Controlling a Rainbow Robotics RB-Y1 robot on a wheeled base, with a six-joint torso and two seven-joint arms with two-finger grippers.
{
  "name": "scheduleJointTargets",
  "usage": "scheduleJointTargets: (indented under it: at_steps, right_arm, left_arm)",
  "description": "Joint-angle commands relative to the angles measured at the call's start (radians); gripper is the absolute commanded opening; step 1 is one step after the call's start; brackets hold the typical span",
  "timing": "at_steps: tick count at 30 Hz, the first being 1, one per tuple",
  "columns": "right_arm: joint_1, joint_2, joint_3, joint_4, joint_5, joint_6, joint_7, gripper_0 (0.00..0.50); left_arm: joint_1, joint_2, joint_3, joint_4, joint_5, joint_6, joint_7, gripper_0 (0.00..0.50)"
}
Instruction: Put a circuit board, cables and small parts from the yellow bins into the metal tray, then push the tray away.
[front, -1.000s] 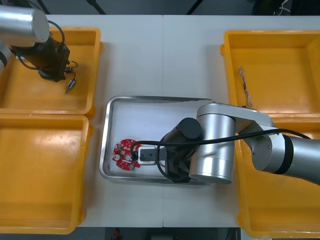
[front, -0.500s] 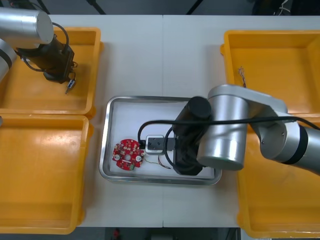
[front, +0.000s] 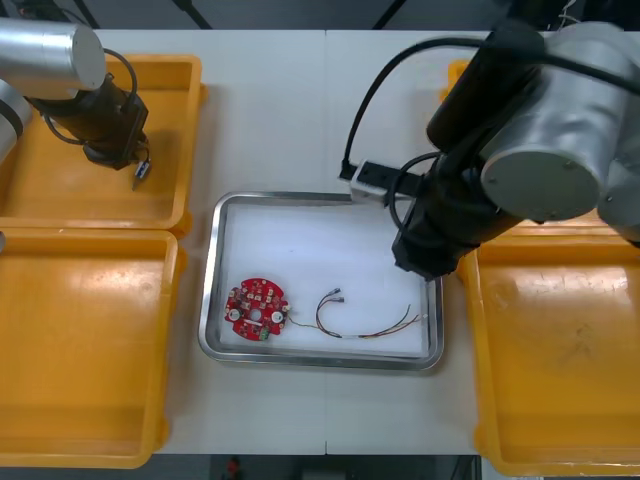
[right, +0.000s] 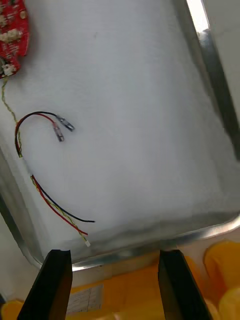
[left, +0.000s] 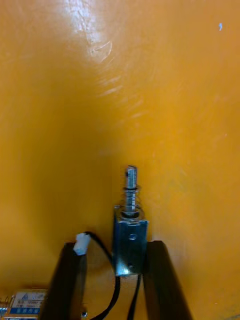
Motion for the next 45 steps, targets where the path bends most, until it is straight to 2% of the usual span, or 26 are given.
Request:
scheduleJointTargets:
  at_steps: [1,6,12,17,22,30,38,45]
  right_arm:
    - [0.008,-0.049,-0.123,-0.033,-0.017,0.053,-0.081,0.500]
    - [0.039,-0.072,-0.231,-0.033,-0.022,0.092,-0.190,0.500]
    - [0.076,-0.097,-0.323,-0.018,0.015,0.109,-0.291,0.500]
    - [0.074,-0.103,-0.369,0.060,0.033,0.115,-0.354,0.500]
    - [0.045,-0.103,-0.373,0.166,0.091,0.110,-0.345,0.500]
    - [-0.027,-0.094,-0.373,0.378,0.104,0.046,-0.327,0.500]
    - [-0.065,-0.043,-0.369,0.547,0.187,-0.049,-0.288,0.500]
    - [-0.064,0.011,-0.367,0.668,0.260,-0.187,-0.255,0.500]
  left_arm:
    - [-0.052,-0.011,-0.067,0.005,0.010,-0.029,-0.049,0.000]
    - [-0.052,-0.003,-0.079,0.005,0.016,-0.031,-0.056,0.000]
    - [-0.066,0.026,-0.079,-0.010,0.011,-0.028,-0.087,0.000]
    - [-0.088,0.084,-0.073,-0.064,0.011,0.046,-0.188,0.000]
    - [-0.094,0.140,-0.024,-0.150,0.013,0.185,-0.280,0.000]
    - [-0.095,0.202,-0.016,-0.290,0.022,0.363,-0.378,0.000]
    - [-0.094,0.210,-0.016,-0.297,0.033,0.374,-0.389,0.000]
    - [-0.081,0.205,-0.020,-0.282,0.033,0.350,-0.397,0.000]
